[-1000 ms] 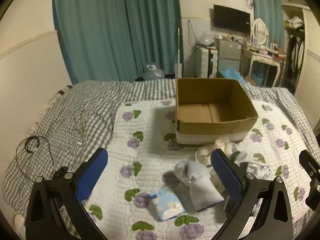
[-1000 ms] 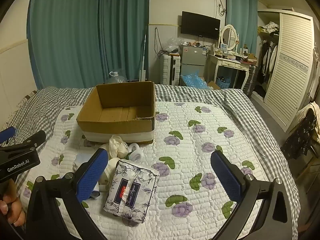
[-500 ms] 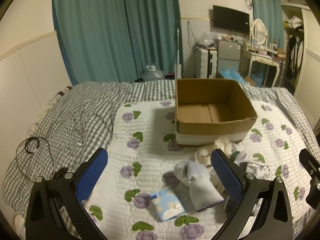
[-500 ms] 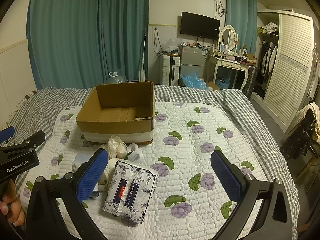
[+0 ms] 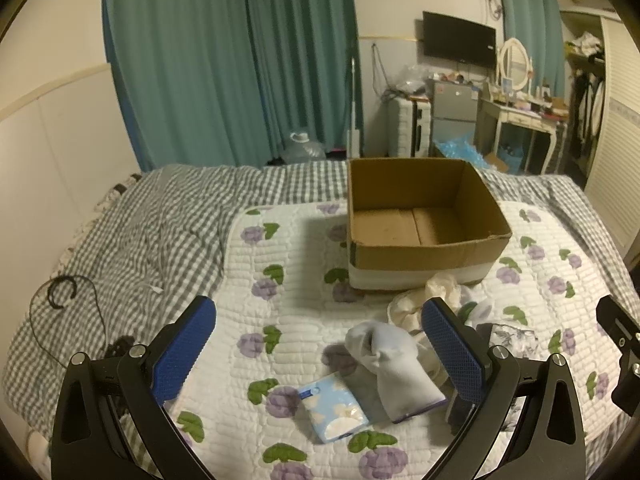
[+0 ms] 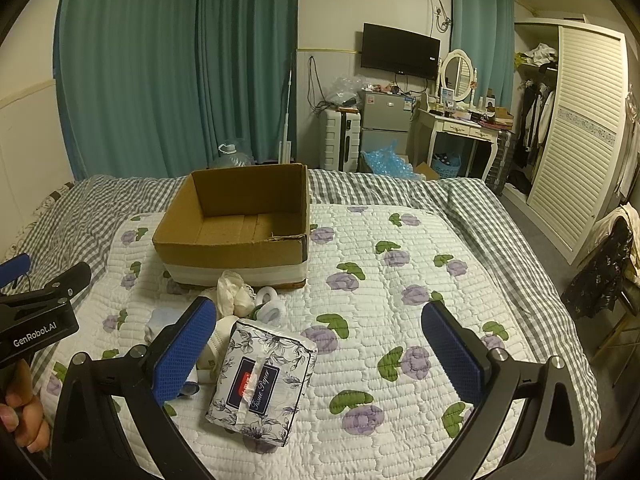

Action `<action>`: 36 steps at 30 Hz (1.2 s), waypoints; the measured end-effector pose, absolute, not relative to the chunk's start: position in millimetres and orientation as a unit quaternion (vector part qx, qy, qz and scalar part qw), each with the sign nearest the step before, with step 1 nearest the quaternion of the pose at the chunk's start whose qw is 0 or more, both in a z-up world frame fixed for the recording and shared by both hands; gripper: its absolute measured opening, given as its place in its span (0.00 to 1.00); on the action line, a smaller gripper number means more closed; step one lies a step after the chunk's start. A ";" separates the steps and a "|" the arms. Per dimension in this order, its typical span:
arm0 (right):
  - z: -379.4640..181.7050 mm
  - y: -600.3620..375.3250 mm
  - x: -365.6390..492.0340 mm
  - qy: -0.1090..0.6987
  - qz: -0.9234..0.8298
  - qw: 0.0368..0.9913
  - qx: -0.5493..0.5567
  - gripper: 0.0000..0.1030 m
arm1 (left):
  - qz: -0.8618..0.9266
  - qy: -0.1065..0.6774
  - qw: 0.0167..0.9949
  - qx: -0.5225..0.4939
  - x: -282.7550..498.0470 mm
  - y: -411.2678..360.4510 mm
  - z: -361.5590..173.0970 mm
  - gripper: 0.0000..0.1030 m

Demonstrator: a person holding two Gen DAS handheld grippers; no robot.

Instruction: Organize soft objects

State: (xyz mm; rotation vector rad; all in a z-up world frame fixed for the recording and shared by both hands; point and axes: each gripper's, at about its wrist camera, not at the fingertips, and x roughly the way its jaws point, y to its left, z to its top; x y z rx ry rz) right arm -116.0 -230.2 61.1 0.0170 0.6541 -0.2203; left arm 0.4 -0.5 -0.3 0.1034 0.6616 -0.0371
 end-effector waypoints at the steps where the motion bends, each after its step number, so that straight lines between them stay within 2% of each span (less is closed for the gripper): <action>1: 61.4 -230.6 -115.5 0.321 -0.107 0.941 0.010 1.00 | -0.018 0.325 0.944 0.051 0.3 -0.8 -0.4 1.00; 36: 63.6 -227.9 -115.7 0.318 -0.107 0.942 0.010 1.00 | -0.021 0.325 0.944 0.051 0.5 -3.2 2.2 1.00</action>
